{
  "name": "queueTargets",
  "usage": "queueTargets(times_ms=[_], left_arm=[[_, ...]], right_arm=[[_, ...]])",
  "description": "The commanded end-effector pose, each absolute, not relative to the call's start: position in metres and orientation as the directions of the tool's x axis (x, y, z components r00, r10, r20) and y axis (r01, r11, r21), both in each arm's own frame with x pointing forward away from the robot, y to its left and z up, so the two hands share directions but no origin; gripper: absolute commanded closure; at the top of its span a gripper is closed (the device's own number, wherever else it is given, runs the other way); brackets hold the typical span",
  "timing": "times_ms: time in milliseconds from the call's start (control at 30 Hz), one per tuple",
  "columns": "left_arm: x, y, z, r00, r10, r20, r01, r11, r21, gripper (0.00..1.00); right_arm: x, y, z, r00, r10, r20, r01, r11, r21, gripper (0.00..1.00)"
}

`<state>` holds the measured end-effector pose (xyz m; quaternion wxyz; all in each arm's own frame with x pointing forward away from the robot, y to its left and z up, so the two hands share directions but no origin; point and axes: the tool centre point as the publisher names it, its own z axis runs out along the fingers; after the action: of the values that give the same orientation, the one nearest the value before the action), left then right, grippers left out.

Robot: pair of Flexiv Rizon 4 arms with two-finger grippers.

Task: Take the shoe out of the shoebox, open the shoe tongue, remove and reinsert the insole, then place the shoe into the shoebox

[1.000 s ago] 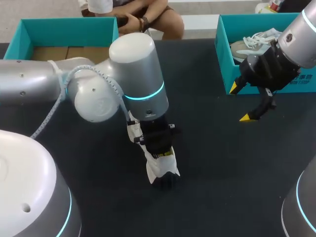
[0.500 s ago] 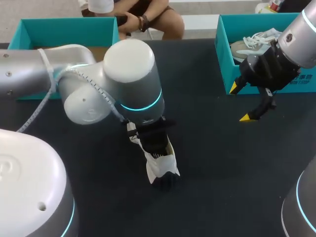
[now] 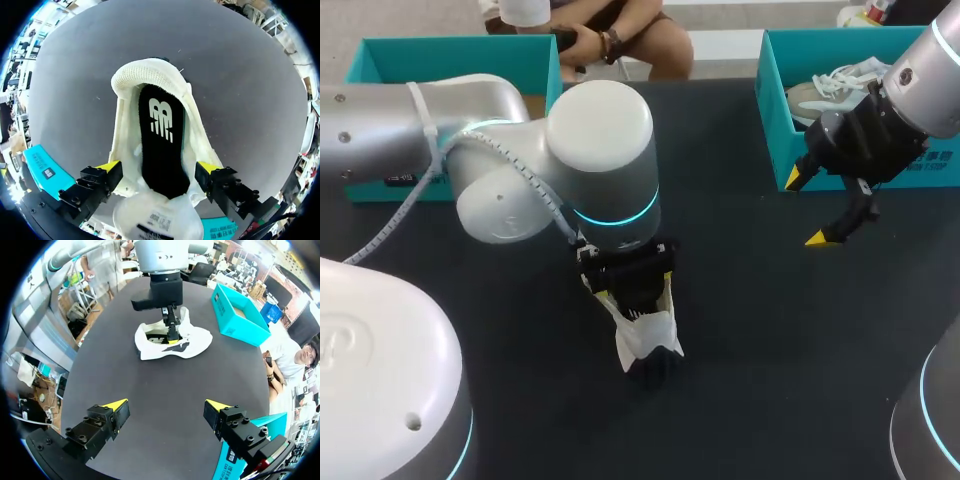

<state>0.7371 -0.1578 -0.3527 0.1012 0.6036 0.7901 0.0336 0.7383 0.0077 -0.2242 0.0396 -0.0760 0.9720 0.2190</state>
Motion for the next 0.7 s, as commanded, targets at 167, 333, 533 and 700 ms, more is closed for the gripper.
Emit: queueTargets(times_ms=[167,333,533,700], left_arm=[[0.735,-0.150,-0.343,-0.243,0.964,-0.110,0.949,0.259,0.179,0.00],[0.733,-0.148,-0.332,-0.223,0.971,-0.090,0.961,0.235,0.144,0.00],[0.733,-0.144,-0.316,-0.219,0.972,-0.086,0.966,0.228,0.122,0.00],[0.737,-0.141,-0.311,-0.225,0.971,-0.081,0.967,0.233,0.107,0.00]], right_arm=[[0.738,0.008,-0.225,-0.985,-0.130,-0.111,-0.165,0.893,0.419,0.00],[0.738,0.008,-0.225,-0.985,-0.130,-0.111,-0.165,0.893,0.419,0.00],[0.738,0.008,-0.225,-0.985,-0.130,-0.111,-0.165,0.893,0.419,0.00],[0.738,0.008,-0.225,-0.985,-0.130,-0.111,-0.165,0.893,0.419,0.00]])
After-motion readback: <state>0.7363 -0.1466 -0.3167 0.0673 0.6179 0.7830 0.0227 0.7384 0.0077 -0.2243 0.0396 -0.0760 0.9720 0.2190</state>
